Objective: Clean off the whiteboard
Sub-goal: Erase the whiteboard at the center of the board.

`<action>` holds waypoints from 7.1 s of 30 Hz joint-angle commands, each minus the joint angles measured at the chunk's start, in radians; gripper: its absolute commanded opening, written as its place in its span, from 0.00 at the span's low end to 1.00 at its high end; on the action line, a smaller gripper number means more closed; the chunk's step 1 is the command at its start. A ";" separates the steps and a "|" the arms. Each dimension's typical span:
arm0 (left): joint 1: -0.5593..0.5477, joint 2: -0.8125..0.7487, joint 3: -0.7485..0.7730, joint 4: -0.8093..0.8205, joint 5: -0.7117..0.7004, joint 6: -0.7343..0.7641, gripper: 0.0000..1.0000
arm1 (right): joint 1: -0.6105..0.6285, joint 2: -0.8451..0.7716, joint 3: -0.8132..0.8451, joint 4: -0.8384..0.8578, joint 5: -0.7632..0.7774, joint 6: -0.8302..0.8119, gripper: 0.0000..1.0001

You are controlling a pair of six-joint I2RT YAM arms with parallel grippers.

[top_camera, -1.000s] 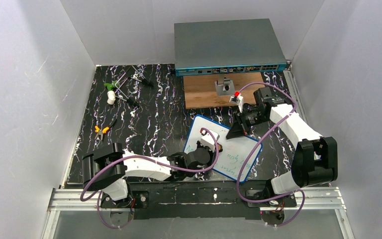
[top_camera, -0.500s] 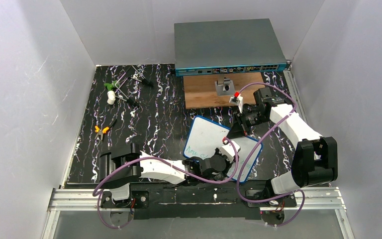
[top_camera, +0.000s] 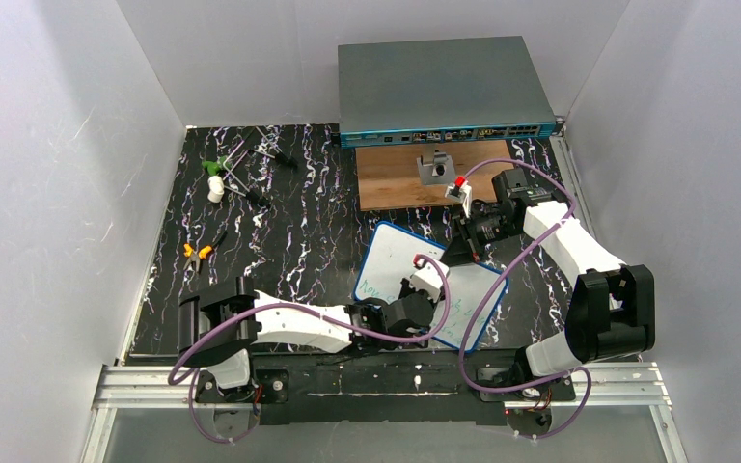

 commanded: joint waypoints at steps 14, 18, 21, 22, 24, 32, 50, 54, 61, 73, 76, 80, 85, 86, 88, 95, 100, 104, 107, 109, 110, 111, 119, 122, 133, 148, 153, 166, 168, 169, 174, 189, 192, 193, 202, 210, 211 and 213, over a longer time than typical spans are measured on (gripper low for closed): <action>-0.045 0.110 0.146 -0.135 -0.208 0.171 0.00 | 0.014 -0.017 0.030 -0.081 -0.136 -0.020 0.01; -0.003 0.053 0.078 -0.154 -0.165 0.032 0.00 | 0.014 -0.018 0.030 -0.083 -0.136 -0.021 0.01; 0.005 0.024 0.050 -0.131 -0.121 0.020 0.00 | 0.012 -0.019 0.029 -0.082 -0.136 -0.022 0.01; 0.006 0.019 0.054 -0.138 -0.109 0.019 0.00 | 0.013 -0.019 0.030 -0.083 -0.136 -0.024 0.01; 0.006 0.020 0.071 -0.162 -0.101 0.003 0.00 | 0.012 -0.017 0.029 -0.082 -0.136 -0.024 0.01; -0.057 0.056 0.101 -0.049 -0.053 0.179 0.00 | 0.012 -0.015 0.030 -0.084 -0.137 -0.023 0.01; -0.063 0.117 0.183 -0.227 -0.339 0.083 0.00 | 0.012 -0.013 0.033 -0.090 -0.138 -0.028 0.01; -0.043 0.080 0.151 -0.233 -0.327 0.045 0.00 | 0.012 -0.013 0.032 -0.089 -0.138 -0.029 0.01; -0.072 0.070 0.075 0.100 -0.004 0.273 0.00 | 0.013 -0.010 0.032 -0.090 -0.136 -0.031 0.01; -0.098 0.180 0.235 0.015 -0.049 0.312 0.00 | 0.012 -0.007 0.032 -0.092 -0.137 -0.032 0.01; -0.058 0.185 0.290 -0.176 -0.214 0.170 0.00 | 0.012 -0.007 0.033 -0.092 -0.137 -0.032 0.01; -0.019 0.125 0.244 -0.268 -0.265 0.028 0.00 | 0.012 -0.007 0.033 -0.093 -0.138 -0.034 0.01; -0.010 0.098 0.198 -0.252 -0.215 0.014 0.00 | 0.011 -0.006 0.033 -0.093 -0.137 -0.034 0.01; -0.011 0.094 0.178 -0.215 -0.174 0.039 0.00 | 0.012 -0.006 0.033 -0.094 -0.135 -0.034 0.01; -0.010 0.082 0.135 -0.123 -0.031 0.090 0.00 | 0.011 -0.005 0.033 -0.094 -0.135 -0.034 0.01; -0.062 0.123 0.134 0.023 0.351 0.246 0.00 | 0.011 -0.005 0.033 -0.096 -0.137 -0.037 0.01; -0.072 0.185 0.194 -0.092 0.201 0.227 0.00 | 0.008 -0.005 0.035 -0.099 -0.140 -0.040 0.01; -0.064 0.188 0.240 -0.275 -0.076 0.091 0.00 | 0.008 -0.006 0.037 -0.103 -0.141 -0.041 0.01; -0.035 0.136 0.197 -0.318 -0.149 -0.016 0.00 | 0.007 -0.006 0.036 -0.104 -0.143 -0.044 0.01; -0.021 0.101 0.163 -0.322 -0.167 -0.069 0.00 | 0.008 -0.006 0.036 -0.106 -0.145 -0.045 0.01; -0.014 0.088 0.156 -0.338 -0.171 -0.092 0.00 | 0.007 -0.006 0.038 -0.106 -0.145 -0.044 0.01; -0.007 0.079 0.150 -0.348 -0.170 -0.116 0.00 | 0.008 -0.006 0.036 -0.106 -0.145 -0.045 0.01; 0.016 0.053 0.110 -0.269 -0.056 -0.134 0.00 | 0.006 -0.002 0.037 -0.106 -0.143 -0.047 0.01; -0.010 0.062 0.104 -0.168 -0.004 -0.022 0.00 | 0.007 0.000 0.037 -0.106 -0.141 -0.048 0.01; -0.058 0.116 0.137 -0.095 0.057 0.101 0.00 | 0.006 0.000 0.039 -0.111 -0.141 -0.052 0.01; 0.058 -0.041 -0.031 0.099 0.202 -0.090 0.00 | 0.006 0.001 0.039 -0.110 -0.136 -0.053 0.01; 0.072 -0.130 -0.079 0.012 0.061 -0.129 0.00 | 0.005 0.000 0.039 -0.110 -0.134 -0.053 0.01; 0.173 -0.283 -0.187 -0.006 0.145 -0.158 0.00 | 0.006 0.008 0.039 -0.107 -0.131 -0.051 0.01; 0.154 -0.234 -0.138 0.009 0.201 -0.115 0.00 | 0.005 0.009 0.038 -0.106 -0.128 -0.049 0.01; 0.135 -0.206 -0.107 0.007 0.210 -0.092 0.00 | 0.006 0.010 0.038 -0.106 -0.127 -0.049 0.01; 0.044 -0.044 0.074 -0.031 0.208 -0.012 0.00 | 0.005 0.011 0.038 -0.106 -0.128 -0.048 0.01; -0.003 -0.030 0.057 -0.078 0.136 0.029 0.00 | 0.005 0.002 0.038 -0.097 -0.100 -0.043 0.01; 0.057 -0.098 -0.014 -0.057 0.186 -0.043 0.00 | 0.001 -0.007 0.032 -0.086 -0.093 -0.035 0.01; 0.076 -0.125 -0.047 -0.033 0.208 -0.062 0.00 | 0.000 -0.009 0.032 -0.084 -0.091 -0.032 0.01; -0.044 0.019 0.163 -0.138 0.193 0.151 0.00 | -0.001 -0.010 0.029 -0.071 -0.075 -0.022 0.01; -0.116 0.158 0.329 -0.194 0.090 0.221 0.00 | -0.002 -0.014 0.031 -0.072 -0.079 -0.021 0.01; -0.126 0.172 0.351 -0.205 0.065 0.230 0.00 | -0.002 -0.014 0.032 -0.071 -0.080 -0.021 0.01; -0.143 0.209 0.389 -0.220 0.008 0.253 0.00 | -0.002 -0.015 0.032 -0.072 -0.080 -0.020 0.01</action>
